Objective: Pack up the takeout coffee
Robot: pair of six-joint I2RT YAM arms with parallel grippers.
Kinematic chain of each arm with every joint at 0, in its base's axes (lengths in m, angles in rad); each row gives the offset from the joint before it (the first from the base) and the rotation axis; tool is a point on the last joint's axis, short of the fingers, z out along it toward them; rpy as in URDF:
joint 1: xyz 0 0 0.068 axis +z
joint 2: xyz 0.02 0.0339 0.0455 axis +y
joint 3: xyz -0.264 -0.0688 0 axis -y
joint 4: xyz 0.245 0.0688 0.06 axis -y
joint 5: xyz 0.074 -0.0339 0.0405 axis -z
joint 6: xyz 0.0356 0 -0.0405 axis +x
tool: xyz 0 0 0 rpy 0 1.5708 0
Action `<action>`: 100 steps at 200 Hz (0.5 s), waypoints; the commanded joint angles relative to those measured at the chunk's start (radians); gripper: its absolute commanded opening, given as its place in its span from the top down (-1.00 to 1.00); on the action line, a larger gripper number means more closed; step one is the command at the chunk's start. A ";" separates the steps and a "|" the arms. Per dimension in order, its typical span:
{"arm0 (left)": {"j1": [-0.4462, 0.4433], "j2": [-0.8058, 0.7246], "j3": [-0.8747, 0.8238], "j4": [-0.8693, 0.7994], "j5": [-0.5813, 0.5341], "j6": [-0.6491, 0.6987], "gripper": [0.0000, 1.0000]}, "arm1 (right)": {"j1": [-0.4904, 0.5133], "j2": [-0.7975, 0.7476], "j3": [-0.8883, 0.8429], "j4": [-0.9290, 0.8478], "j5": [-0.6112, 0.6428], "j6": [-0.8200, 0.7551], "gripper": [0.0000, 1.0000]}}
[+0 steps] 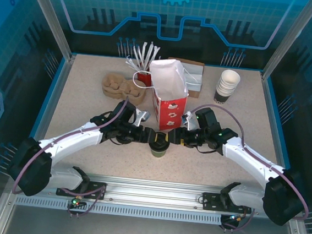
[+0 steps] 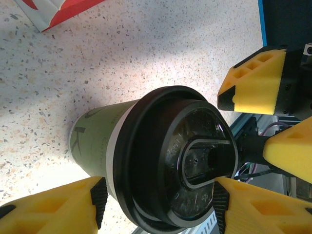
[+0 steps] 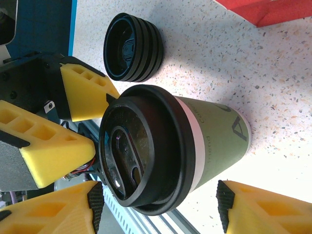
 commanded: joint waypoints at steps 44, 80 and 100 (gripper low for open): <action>-0.004 -0.017 0.014 -0.008 -0.012 0.006 -0.19 | 0.025 -0.012 -0.033 0.027 0.001 0.002 -0.25; -0.004 -0.004 0.002 0.011 -0.009 -0.002 -0.03 | 0.026 0.005 -0.044 0.041 0.004 0.004 -0.15; -0.003 0.002 -0.009 0.025 -0.006 -0.007 0.02 | 0.026 0.014 -0.051 0.050 0.005 0.002 -0.10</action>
